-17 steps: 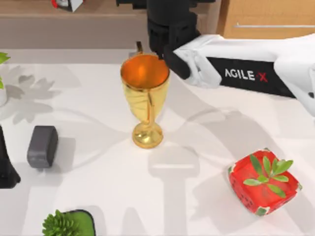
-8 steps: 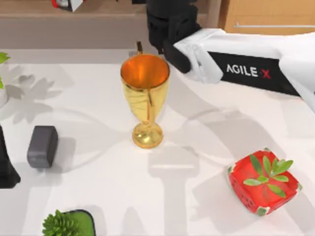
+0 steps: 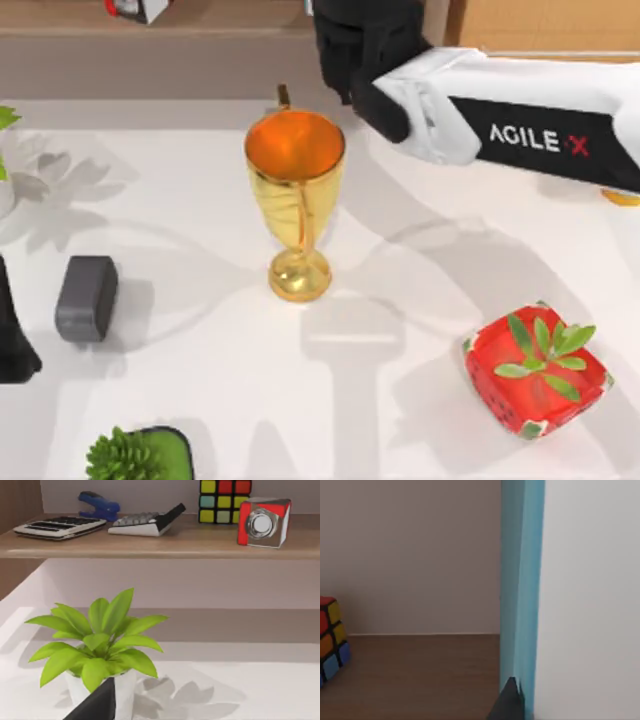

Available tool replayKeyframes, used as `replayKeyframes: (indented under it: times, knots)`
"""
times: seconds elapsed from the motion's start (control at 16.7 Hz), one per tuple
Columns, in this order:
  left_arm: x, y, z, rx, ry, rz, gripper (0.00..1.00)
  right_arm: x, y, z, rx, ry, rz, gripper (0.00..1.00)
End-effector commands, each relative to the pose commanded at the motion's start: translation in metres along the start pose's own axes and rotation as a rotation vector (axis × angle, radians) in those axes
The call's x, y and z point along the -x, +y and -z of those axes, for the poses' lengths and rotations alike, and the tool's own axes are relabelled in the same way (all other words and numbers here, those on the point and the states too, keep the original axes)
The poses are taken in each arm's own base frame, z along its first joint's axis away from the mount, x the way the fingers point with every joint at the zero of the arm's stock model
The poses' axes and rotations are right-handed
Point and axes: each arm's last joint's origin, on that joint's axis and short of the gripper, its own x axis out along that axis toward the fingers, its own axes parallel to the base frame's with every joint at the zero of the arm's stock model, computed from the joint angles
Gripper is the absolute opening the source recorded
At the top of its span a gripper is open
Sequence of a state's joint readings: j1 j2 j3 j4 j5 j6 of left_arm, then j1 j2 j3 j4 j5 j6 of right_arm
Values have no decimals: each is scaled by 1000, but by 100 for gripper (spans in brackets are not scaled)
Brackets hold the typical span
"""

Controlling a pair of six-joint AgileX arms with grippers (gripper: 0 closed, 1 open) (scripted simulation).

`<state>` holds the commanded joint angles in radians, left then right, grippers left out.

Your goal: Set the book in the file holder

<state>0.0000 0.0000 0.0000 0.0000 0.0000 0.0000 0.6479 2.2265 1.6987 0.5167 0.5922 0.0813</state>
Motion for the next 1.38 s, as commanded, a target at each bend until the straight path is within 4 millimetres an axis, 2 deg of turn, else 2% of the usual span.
replayKeyframes:
  times: [0.18, 0.36, 0.84, 1.08, 1.38]
  knots:
    - [0, 0, 0, 0, 0, 0, 100, 19, -16, -11, -90, 56, -108, 0]
    - [0, 0, 0, 0, 0, 0, 100, 44, -41, -21, -210, 139, -224, 0]
    - [0, 0, 0, 0, 0, 0, 100, 126, -138, -44, -631, 346, -455, 0]
    - [0, 0, 0, 0, 0, 0, 100, 151, -195, -27, -859, 445, -427, 0]
    - [0, 0, 0, 0, 0, 0, 100, 158, -281, 12, -1168, 498, -172, 0]
